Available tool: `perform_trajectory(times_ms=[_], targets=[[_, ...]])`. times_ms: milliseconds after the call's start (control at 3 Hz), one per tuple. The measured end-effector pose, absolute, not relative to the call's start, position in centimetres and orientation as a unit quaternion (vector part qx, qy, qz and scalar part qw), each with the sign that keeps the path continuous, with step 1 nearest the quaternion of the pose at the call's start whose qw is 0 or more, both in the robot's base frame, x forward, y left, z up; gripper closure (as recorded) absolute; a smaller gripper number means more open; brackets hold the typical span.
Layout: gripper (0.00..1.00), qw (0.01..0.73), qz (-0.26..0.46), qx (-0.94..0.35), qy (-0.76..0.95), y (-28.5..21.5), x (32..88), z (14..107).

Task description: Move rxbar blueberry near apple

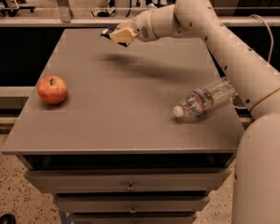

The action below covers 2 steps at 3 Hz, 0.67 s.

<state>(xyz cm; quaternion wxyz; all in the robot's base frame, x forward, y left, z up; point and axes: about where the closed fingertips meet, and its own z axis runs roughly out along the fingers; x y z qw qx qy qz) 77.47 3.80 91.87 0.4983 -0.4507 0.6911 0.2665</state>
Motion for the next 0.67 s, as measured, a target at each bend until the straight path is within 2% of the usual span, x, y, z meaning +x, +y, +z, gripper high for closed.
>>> perform_trajectory(times_ms=[667], targets=[[1.00, 0.389, 0.292, -0.554, 0.676, 7.4, 71.0, 89.1]])
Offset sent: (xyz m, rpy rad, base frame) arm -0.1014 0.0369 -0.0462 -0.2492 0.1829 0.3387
